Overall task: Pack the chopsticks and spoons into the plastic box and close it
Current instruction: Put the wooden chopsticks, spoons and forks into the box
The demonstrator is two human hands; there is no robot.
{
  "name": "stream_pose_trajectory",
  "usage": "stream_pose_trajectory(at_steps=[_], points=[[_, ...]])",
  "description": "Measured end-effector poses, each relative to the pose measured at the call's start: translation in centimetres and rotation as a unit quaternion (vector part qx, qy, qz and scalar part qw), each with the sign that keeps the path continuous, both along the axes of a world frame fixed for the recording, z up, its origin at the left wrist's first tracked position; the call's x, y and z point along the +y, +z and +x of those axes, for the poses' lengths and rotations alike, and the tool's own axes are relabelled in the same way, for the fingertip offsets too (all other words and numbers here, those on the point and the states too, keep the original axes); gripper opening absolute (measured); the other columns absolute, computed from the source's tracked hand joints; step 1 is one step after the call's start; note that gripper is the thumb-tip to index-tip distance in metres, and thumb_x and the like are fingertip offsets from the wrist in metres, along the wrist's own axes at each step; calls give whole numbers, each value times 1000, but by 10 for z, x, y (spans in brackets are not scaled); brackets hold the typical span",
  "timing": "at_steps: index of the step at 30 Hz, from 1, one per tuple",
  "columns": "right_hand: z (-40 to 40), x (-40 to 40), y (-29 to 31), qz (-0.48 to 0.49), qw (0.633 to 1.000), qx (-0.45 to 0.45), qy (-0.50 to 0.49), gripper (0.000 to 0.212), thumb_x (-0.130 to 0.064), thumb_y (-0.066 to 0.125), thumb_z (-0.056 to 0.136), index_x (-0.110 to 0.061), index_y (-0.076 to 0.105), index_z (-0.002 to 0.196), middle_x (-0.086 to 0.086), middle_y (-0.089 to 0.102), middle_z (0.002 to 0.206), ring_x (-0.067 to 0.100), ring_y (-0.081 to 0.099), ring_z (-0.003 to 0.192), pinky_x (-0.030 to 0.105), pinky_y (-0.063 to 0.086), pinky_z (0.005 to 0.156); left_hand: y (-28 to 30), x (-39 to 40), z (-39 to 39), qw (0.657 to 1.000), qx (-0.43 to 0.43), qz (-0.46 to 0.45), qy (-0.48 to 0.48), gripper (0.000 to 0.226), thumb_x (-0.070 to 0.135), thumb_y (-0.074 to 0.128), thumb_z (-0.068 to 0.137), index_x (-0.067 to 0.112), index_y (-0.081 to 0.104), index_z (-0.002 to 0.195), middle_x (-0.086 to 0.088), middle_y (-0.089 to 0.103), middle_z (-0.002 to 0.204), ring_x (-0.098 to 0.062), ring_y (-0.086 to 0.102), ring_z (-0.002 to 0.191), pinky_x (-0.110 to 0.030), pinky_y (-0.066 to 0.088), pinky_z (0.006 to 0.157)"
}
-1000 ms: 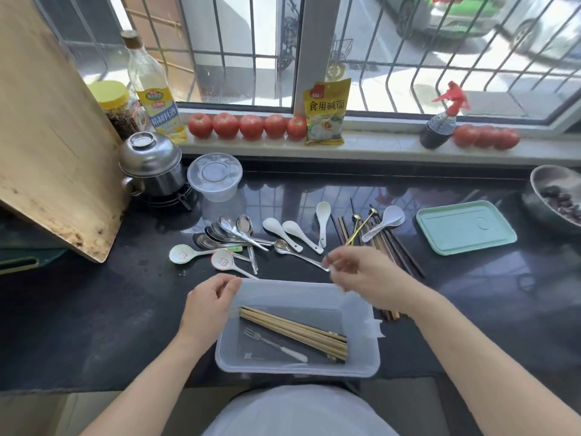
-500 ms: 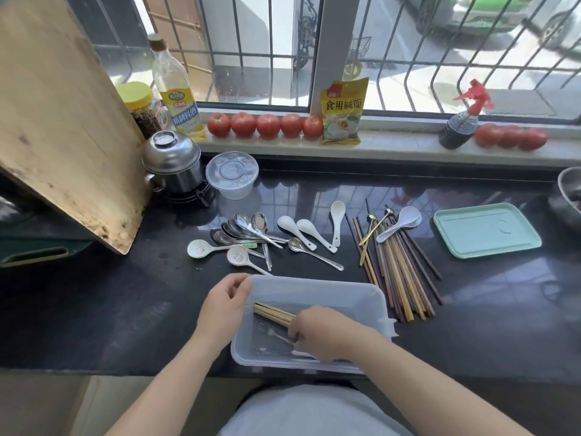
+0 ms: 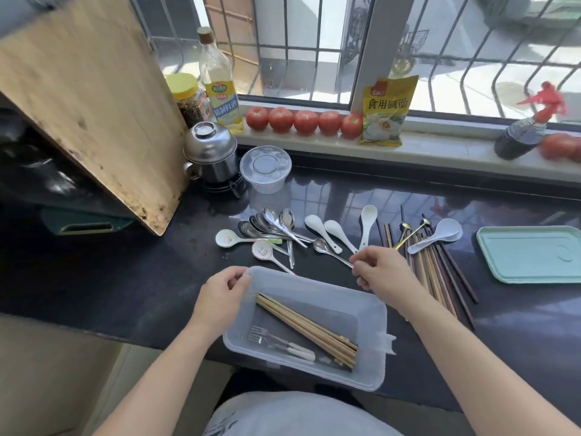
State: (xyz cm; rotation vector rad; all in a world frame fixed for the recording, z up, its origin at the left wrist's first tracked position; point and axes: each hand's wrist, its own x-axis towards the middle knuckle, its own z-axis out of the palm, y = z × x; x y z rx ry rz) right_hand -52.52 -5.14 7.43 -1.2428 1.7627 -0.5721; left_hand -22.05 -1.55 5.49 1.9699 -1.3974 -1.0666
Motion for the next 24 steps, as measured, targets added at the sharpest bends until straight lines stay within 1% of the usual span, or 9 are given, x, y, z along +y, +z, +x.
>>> stream_pose_trajectory(at_steps=[2, 5, 8, 10, 12, 14, 18, 21, 24], points=[[5, -10, -8, 6, 998, 55, 13, 16, -13, 60, 91, -23, 71, 86, -1, 73, 76, 15, 68, 65, 37, 61, 70, -1, -7, 11, 1000, 4, 3, -1, 14, 36, 60, 103, 33, 74, 100, 5, 61, 76, -10, 54, 72, -23, 43, 61], [21, -32, -16, 48, 987, 141, 64, 11, -24, 60, 92, -29, 69, 91, -5, 72, 88, 17, 70, 79, 37, 59, 76, -3, -20, 31, 999, 7, 17, -31, 13, 34, 60, 102, 33, 71, 96, -1, 63, 79, -10, 53, 71, -24, 43, 61], [50, -56, -23, 88, 967, 204, 125, 9, -28, 59, 91, -30, 68, 93, -4, 70, 98, 20, 65, 92, 36, 54, 84, -10, -28, 47, 994, 34, 41, -99, 15, 31, 57, 101, 39, 70, 104, -2, 65, 82, -13, 56, 72, -26, 45, 66], [69, -70, -34, 106, 954, 239, 147, 11, -26, 58, 90, -28, 69, 92, -3, 70, 98, 22, 63, 97, 36, 50, 84, -15, -31, 52, 986, 63, 58, -145, 23, 24, 53, 98, 40, 69, 105, -1, 70, 87, -19, 60, 77, -29, 47, 70], [81, -79, -47, 124, 931, 296, 172, 17, -21, 55, 91, -21, 71, 95, 1, 70, 98, 25, 62, 98, 35, 47, 80, -19, -34, 55, 979, 65, 69, -179, 23, 22, 49, 97, 37, 66, 102, -1, 67, 81, -15, 52, 66, -32, 43, 65], [79, -82, -59, 145, 912, 344, 173, 20, -17, 52, 92, -15, 69, 103, 6, 69, 102, 29, 63, 98, 34, 49, 79, -20, -35, 57, 973, 41, 78, -212, 19, 27, 44, 99, 38, 60, 101, 0, 60, 70, -12, 46, 59, -34, 41, 62], [58, -77, -76, 153, 887, 413, 142, 16, -18, 52, 92, -17, 60, 106, 8, 63, 107, 32, 61, 94, 37, 53, 81, -19, -34, 59, 970, 4, 79, -229, 19, 32, 36, 103, 39, 54, 101, -3, 62, 70, -20, 52, 62, -38, 48, 65], [44, -83, -84, 108, 869, 443, 193, 15, -24, 57, 94, -15, 58, 106, 6, 61, 106, 33, 62, 96, 38, 53, 80, -20, -33, 54, 976, -14, 65, -207, 19, 30, 36, 102, 39, 53, 101, -4, 64, 71, -23, 57, 67, -40, 52, 70], [38, -87, -89, 97, 831, 473, 276, 12, -23, 58, 95, -15, 58, 104, 7, 63, 103, 31, 64, 92, 35, 50, 70, -20, -27, 49, 983, -33, 60, -172, 19, 29, 39, 101, 39, 56, 99, -3, 63, 70, -23, 55, 66, -39, 52, 68]])
